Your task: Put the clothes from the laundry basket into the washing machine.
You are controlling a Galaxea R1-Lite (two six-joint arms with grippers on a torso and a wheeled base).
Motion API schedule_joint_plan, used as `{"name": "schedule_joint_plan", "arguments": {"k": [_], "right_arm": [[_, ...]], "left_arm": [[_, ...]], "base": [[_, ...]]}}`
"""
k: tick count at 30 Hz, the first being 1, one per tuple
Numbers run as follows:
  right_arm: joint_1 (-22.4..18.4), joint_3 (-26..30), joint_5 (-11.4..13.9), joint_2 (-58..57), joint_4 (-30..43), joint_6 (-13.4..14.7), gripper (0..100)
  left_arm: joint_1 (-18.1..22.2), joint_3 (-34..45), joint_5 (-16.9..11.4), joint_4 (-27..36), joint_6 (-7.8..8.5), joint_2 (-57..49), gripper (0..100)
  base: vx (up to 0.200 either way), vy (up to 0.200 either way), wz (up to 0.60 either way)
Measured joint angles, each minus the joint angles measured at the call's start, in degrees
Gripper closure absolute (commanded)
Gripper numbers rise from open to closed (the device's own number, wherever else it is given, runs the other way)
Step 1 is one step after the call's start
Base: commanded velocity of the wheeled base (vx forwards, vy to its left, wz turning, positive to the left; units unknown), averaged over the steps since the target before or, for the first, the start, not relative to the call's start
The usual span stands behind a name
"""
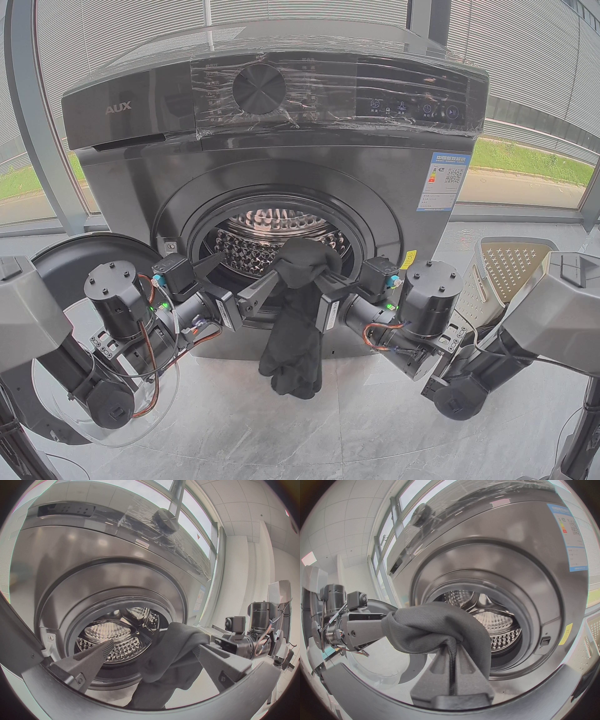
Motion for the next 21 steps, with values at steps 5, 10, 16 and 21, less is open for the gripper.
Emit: {"name": "schedule_joint_plan", "arguments": {"k": [5, 10, 16, 21], "right_arm": [[-1.4, -0.8, -1.9, -0.7, 0.3, 0.1, 100], [-1.6, -2.1, -2.2, -1.0, 0.4, 0.2, 100], [-1.6, -4.2, -2.2, -1.8, 0.4, 0.2, 100], [-1.2, -4.8, -2.2, -3.0, 0.5, 0.2, 100]], "left_arm": [[0.2, 1.2, -1.0, 0.0, 0.17, 0.3, 0], [0.2, 4.7, -3.9, 0.0, 0.68, 0.9, 0], [-0.1, 9.5, -6.8, 0.0, 3.4, 2.9, 0], [0.0, 11.0, -7.5, -0.1, 4.24, 5.5, 0]], "base": [[0.0, 0.0, 0.0], [0.0, 0.0, 0.0], [0.0, 0.0, 0.0], [0.0, 0.0, 0.0]]}}
